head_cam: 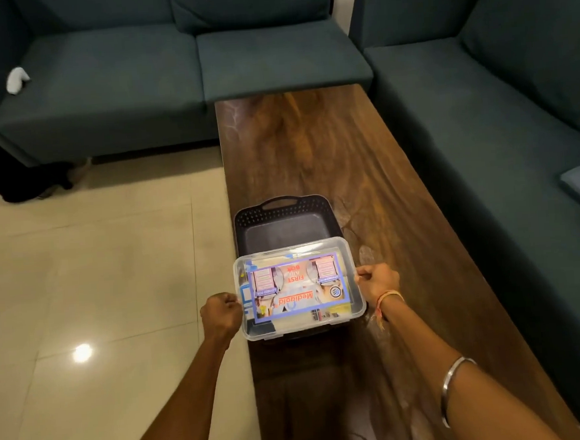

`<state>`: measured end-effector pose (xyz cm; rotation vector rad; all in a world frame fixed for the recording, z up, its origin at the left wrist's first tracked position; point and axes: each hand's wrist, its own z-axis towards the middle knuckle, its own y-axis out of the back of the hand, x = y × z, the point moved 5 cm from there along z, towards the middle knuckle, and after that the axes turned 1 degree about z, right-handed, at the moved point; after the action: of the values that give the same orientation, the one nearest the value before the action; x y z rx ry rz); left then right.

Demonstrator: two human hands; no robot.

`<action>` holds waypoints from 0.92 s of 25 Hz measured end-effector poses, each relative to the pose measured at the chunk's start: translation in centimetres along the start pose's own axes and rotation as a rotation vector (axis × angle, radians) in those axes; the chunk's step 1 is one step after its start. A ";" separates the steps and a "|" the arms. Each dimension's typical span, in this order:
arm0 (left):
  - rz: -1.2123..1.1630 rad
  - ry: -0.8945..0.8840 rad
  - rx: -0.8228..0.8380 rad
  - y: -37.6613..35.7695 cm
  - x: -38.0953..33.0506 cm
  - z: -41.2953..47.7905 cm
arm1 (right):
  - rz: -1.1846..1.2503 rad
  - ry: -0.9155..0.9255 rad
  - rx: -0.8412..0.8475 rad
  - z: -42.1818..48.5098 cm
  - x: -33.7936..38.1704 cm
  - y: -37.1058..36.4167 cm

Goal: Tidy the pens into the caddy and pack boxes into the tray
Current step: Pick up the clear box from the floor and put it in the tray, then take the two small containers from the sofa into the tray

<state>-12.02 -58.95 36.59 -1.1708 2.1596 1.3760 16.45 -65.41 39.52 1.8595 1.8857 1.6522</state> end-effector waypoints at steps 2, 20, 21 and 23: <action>0.006 0.019 -0.015 -0.6 0.7 0.8 | -0.031 -0.005 0.021 1.5 -0.6 -1.2; 0.201 -0.020 -0.001 -5.4 1.1 2.4 | -0.366 0.025 0.016 5.4 -3.6 -3.8; 0.211 -0.014 -0.010 -5.5 1.3 2.5 | -0.394 0.035 0.015 5.4 -3.7 -4.0; 0.239 -0.011 -0.037 -5.6 1.6 2.3 | -0.435 0.031 -0.006 5.1 -4.1 -4.1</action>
<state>-8.93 -58.82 31.13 -0.9380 2.3360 1.5194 18.00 -64.06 32.05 1.2971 2.0990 1.5385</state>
